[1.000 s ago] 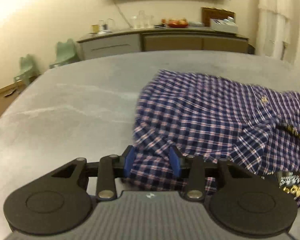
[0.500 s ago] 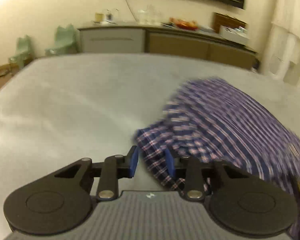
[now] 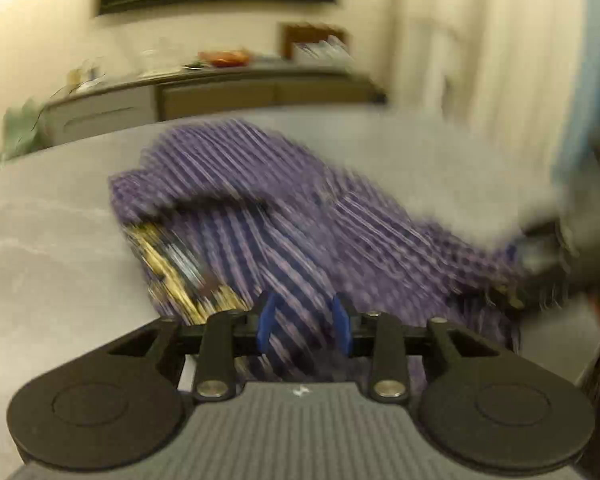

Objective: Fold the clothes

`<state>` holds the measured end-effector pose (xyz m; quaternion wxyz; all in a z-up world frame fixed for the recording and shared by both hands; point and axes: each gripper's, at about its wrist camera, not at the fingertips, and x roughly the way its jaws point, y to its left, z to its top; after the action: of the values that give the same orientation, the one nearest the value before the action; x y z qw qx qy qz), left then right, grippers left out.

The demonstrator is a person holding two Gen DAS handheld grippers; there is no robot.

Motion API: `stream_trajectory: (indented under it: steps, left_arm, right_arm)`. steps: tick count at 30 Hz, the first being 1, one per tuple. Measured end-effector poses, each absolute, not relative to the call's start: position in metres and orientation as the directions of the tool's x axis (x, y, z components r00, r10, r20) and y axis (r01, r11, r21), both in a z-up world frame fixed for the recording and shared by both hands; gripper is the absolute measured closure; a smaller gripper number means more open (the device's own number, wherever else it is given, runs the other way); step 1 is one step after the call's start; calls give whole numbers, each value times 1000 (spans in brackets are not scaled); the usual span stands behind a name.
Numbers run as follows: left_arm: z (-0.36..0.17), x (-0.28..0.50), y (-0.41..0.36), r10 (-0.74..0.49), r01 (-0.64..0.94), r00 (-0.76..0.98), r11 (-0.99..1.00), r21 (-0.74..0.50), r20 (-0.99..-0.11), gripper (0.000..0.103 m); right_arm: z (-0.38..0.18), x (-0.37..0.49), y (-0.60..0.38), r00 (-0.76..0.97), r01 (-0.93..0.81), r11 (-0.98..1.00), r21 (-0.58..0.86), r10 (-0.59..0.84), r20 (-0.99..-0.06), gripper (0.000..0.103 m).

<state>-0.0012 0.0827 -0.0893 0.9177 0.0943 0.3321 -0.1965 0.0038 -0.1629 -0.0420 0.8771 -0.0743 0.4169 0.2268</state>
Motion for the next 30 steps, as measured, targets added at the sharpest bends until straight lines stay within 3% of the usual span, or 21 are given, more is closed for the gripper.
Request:
stream_trajectory:
  steps: [1, 3, 6, 8, 11, 13, 14, 15, 18, 20, 22, 27, 30]
  left_arm:
    - [-95, -13, 75, -264, 426, 724, 898, 112, -637, 74]
    - [-95, -25, 71, -252, 449, 756, 871, 199, -604, 74]
    - [-100, -19, 81, -267, 456, 739, 874, 169, -619, 68]
    - [-103, -10, 87, -273, 458, 726, 877, 147, -632, 73]
    - [-102, 4, 99, -257, 456, 722, 875, 163, -642, 79]
    - [-99, 19, 110, -221, 442, 732, 874, 202, -645, 77]
    - [-95, 34, 125, -160, 372, 746, 906, 205, -647, 60]
    - [-92, 50, 141, -98, 299, 755, 932, 207, -648, 58]
    - [-79, 72, 193, 38, 81, 748, 986, 147, -663, 67]
    - [-67, 57, 209, 102, 9, 790, 984, 177, -605, 67]
    - [-56, 39, 215, 73, 8, 823, 990, 140, -563, 67]
    - [-66, 23, 190, -123, 207, 778, 976, 66, -616, 66]
    - [-74, 32, 190, -98, 212, 763, 972, 104, -639, 65]
  right_arm:
    - [-49, 6, -163, 544, -472, 880, 54, 338, -768, 35]
    - [-52, 13, -164, 538, -484, 872, 70, 360, -762, 38]
    - [-46, 26, -162, 582, -459, 885, 82, 369, -724, 35]
    - [-46, 33, -161, 631, -435, 898, 69, 359, -688, 36]
    - [-70, 35, -142, 593, -458, 888, 32, 332, -733, 46]
    - [-81, 24, -123, 589, -487, 874, 0, 328, -738, 45]
    - [-82, 12, -108, 559, -528, 849, 32, 375, -739, 45]
    - [-83, 1, -93, 524, -570, 819, 68, 426, -738, 45]
    - [-82, -32, -48, 387, -707, 688, 164, 571, -724, 44]
    - [-71, -37, -37, 393, -763, 637, 111, 594, -702, 44]
    - [-59, -19, -45, 477, -730, 681, 55, 565, -674, 42]
    - [-33, 74, -81, 637, -583, 812, -12, 448, -628, 41]
    - [-43, 157, -68, 690, -537, 840, -70, 390, -610, 42]
